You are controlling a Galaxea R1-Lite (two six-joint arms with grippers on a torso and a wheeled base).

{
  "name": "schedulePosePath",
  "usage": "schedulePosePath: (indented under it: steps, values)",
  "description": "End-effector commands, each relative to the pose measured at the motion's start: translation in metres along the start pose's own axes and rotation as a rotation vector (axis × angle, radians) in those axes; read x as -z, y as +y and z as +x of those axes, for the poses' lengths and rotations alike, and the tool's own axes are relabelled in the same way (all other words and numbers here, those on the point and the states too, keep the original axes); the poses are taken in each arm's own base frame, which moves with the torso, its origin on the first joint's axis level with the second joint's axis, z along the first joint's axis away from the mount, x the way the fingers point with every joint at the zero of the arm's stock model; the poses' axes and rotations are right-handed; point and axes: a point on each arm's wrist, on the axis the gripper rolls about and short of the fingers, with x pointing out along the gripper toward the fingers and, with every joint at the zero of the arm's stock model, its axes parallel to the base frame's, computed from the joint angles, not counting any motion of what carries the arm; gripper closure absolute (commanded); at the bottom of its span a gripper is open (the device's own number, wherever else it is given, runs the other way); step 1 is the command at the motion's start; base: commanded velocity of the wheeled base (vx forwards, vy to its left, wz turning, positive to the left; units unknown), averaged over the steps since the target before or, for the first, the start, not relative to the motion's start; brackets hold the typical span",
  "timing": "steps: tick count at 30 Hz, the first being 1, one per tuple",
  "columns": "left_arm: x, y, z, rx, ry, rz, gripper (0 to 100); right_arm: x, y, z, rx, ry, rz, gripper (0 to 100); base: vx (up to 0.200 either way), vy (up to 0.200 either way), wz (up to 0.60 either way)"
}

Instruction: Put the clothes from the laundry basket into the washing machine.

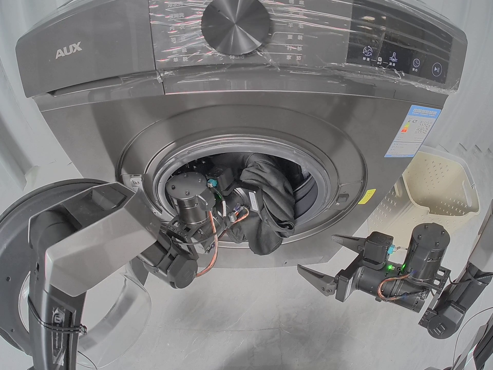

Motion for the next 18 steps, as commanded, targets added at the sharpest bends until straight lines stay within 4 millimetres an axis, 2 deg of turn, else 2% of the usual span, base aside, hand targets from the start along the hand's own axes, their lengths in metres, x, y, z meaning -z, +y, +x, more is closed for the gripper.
schedulePosePath:
  steps: [1,4,12,13,14,18]
  values:
    - [0.025,0.016,0.026,-0.035,0.029,-0.020,100,0.002,0.000,0.001,-0.004,0.009,0.000,0,0.000,0.000,0.00]
    - [0.021,0.021,0.037,-0.042,0.011,-0.018,100,0.003,0.001,0.001,-0.005,0.011,0.000,0,0.000,0.000,0.00]
    - [0.002,0.033,0.082,-0.110,-0.051,-0.020,100,0.005,0.002,0.002,-0.011,0.020,0.001,0,0.000,0.000,0.00]
    - [0.002,0.033,0.082,-0.110,-0.051,-0.020,100,0.005,0.002,0.002,-0.011,0.020,0.001,0,0.000,0.000,0.00]
    - [-0.005,0.037,0.091,-0.130,-0.073,-0.028,100,0.007,0.002,0.003,-0.013,0.028,0.004,0,0.000,0.000,0.00]
    - [-0.012,0.047,0.102,-0.166,-0.097,-0.034,100,0.007,0.002,0.003,-0.013,0.028,0.004,0,0.000,0.000,0.00]
